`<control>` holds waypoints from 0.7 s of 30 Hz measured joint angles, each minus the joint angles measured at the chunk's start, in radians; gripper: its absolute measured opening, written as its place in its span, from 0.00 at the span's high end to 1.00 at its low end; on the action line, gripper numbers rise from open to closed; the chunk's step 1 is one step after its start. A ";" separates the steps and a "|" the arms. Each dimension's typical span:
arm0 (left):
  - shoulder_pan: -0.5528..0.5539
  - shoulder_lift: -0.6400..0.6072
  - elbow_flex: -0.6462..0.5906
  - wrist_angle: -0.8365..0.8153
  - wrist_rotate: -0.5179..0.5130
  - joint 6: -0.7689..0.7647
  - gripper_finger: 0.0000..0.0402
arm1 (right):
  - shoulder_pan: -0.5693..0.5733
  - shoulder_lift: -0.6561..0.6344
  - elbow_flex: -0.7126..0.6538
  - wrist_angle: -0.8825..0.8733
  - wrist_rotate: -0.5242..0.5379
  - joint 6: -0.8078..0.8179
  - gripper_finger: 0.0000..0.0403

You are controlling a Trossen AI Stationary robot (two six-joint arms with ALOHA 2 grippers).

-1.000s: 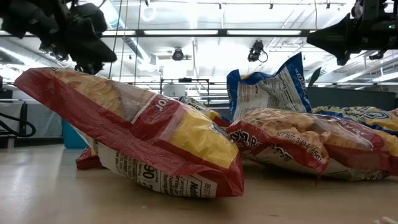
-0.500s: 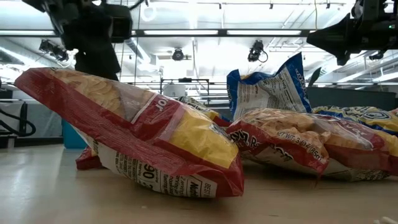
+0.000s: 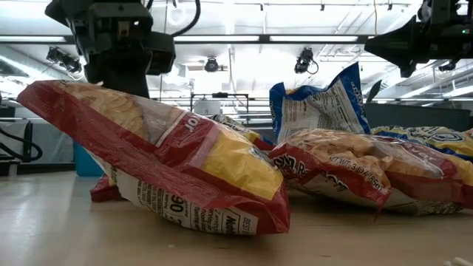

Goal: Sort Maruchan noodles
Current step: Put the red noodle pack into the transparent bin

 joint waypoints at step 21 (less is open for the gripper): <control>0.072 0.027 0.090 -0.149 0.225 0.167 0.97 | 0.000 0.000 0.000 0.005 0.000 0.000 0.81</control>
